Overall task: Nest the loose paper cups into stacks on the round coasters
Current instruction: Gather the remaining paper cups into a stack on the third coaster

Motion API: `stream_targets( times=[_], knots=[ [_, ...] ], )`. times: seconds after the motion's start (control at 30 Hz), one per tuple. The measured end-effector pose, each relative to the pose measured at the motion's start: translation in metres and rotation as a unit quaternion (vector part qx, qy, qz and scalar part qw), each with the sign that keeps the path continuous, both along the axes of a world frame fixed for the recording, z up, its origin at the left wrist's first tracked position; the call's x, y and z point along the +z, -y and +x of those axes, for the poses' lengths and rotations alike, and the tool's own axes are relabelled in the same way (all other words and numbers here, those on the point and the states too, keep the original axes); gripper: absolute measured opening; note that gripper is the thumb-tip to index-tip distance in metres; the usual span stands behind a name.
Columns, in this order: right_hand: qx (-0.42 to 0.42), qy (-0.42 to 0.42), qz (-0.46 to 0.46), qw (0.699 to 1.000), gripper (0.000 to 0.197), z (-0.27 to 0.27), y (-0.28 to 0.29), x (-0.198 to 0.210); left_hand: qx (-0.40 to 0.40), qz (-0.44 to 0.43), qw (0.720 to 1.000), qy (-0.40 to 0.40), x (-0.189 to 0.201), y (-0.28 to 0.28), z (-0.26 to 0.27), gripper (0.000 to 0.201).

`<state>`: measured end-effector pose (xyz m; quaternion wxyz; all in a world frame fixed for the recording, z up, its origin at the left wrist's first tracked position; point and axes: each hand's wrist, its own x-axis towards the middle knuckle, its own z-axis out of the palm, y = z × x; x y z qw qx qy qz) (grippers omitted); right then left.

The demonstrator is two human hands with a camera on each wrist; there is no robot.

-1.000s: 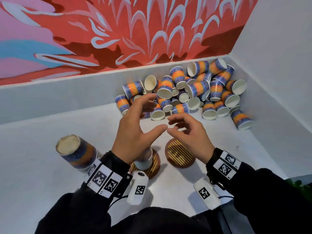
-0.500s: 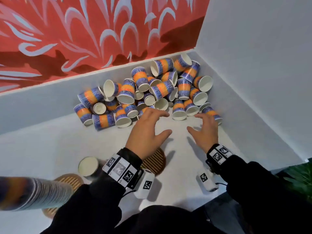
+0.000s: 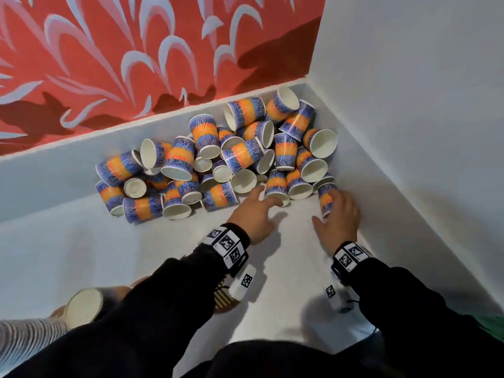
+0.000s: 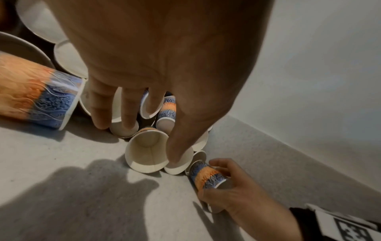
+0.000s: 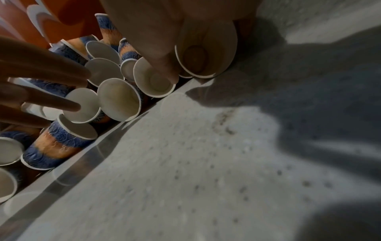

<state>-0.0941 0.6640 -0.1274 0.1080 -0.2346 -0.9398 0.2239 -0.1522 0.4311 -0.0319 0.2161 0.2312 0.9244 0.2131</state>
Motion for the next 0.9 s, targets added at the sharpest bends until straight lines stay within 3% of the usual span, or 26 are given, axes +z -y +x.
stream_targets(
  times=[0.13, 0.27, 0.4, 0.5, 0.6, 0.73, 0.8, 0.9],
  knots=[
    [-0.004, -0.013, -0.012, 1.000, 0.069, -0.001, -0.002, -0.003, -0.022, -0.037, 0.999, -0.017, -0.009, -0.016, -0.014, 0.072],
    [0.046, -0.105, -0.047, 0.992, 0.070, 0.007, -0.001, -0.001, -0.034, -0.059, 0.997, -0.034, -0.024, -0.022, -0.021, 0.075],
    [0.065, -0.169, -0.108, 0.977, 0.065, 0.019, 0.007, 0.013, -0.016, -0.055, 0.992, -0.110, -0.024, -0.010, -0.014, 0.058],
    [0.076, -0.205, -0.171, 0.961, 0.064, 0.025, 0.014, 0.028, -0.012, 0.029, 0.989, -0.145, -0.022, 0.005, 0.001, 0.035],
    [0.102, -0.192, -0.209, 0.953, 0.063, 0.029, 0.021, 0.034, -0.044, 0.127, 0.989, -0.062, -0.019, 0.013, 0.015, 0.032],
    [0.090, -0.147, -0.246, 0.954, 0.063, 0.035, 0.033, 0.031, -0.065, 0.118, 0.990, 0.034, -0.019, 0.016, 0.023, 0.055],
    [0.071, -0.138, -0.260, 0.953, 0.061, 0.038, 0.038, 0.030, -0.029, 0.140, 0.987, 0.078, -0.023, 0.015, 0.032, 0.060],
    [0.089, -0.155, -0.254, 0.951, 0.058, 0.043, 0.049, 0.029, 0.063, 0.172, 0.975, 0.128, -0.033, 0.013, 0.045, 0.047]
  ],
)
